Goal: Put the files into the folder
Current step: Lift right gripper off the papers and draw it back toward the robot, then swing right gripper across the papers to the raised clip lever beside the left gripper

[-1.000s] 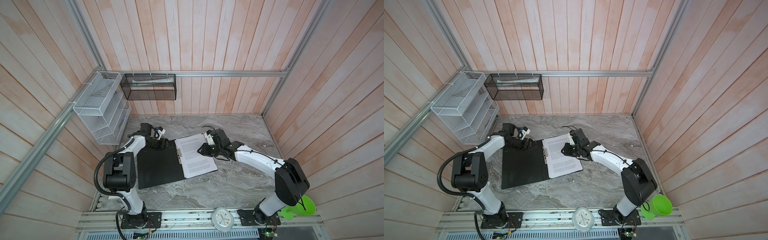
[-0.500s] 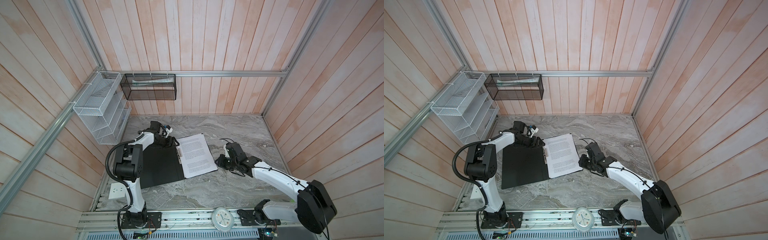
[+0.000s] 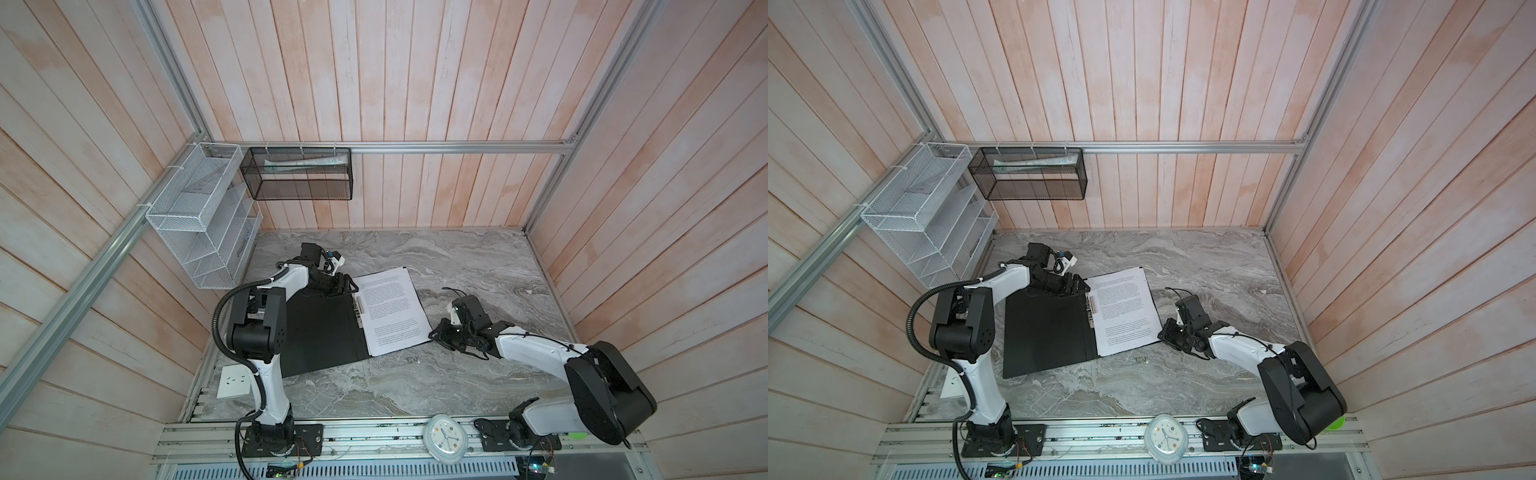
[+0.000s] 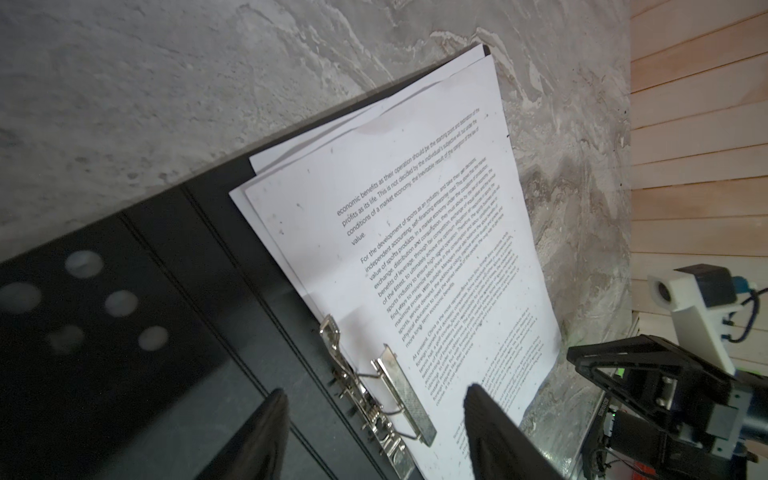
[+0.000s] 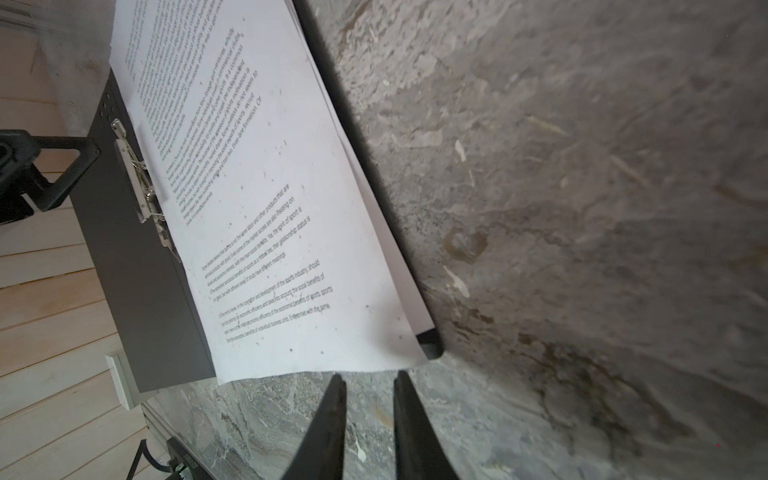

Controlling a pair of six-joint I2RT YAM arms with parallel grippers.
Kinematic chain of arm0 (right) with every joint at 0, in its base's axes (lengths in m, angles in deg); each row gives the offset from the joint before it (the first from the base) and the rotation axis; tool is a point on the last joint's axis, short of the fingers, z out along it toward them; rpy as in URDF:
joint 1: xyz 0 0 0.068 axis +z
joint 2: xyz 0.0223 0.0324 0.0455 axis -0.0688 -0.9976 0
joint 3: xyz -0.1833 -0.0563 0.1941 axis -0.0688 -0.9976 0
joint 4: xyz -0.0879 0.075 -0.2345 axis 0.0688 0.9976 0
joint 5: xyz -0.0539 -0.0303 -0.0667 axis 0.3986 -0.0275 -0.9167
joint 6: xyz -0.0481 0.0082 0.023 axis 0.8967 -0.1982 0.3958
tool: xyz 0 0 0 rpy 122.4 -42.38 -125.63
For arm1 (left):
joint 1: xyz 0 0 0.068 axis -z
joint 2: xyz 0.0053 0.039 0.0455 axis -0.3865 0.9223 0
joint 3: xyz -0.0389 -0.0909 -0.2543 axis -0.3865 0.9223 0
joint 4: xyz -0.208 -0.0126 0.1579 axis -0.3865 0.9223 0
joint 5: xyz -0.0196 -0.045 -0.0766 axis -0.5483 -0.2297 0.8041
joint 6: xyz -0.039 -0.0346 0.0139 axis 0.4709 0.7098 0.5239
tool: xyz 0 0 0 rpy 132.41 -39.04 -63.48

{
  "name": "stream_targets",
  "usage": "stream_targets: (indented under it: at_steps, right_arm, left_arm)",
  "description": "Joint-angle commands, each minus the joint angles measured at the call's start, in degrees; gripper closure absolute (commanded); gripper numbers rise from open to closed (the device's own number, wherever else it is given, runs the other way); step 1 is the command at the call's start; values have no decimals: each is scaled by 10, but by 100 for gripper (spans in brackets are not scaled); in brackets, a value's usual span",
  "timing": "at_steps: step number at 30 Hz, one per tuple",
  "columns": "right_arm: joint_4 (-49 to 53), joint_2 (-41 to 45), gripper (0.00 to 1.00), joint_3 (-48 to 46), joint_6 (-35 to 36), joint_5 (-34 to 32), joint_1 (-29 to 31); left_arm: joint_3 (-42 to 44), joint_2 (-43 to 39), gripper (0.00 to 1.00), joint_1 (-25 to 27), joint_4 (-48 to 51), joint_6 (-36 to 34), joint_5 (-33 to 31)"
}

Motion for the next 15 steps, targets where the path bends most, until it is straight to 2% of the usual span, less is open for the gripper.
stream_targets:
  at_steps: [1, 15]
  right_arm:
    - [11, -1, 79, 17, 14, 2, -3]
    - [43, 62, 79, 14, 14, -19, -3]
  left_arm:
    - [-18, 11, 31, -2, -8, 4, 2]
    - [-39, 47, 30, 13, -2, 4, 12]
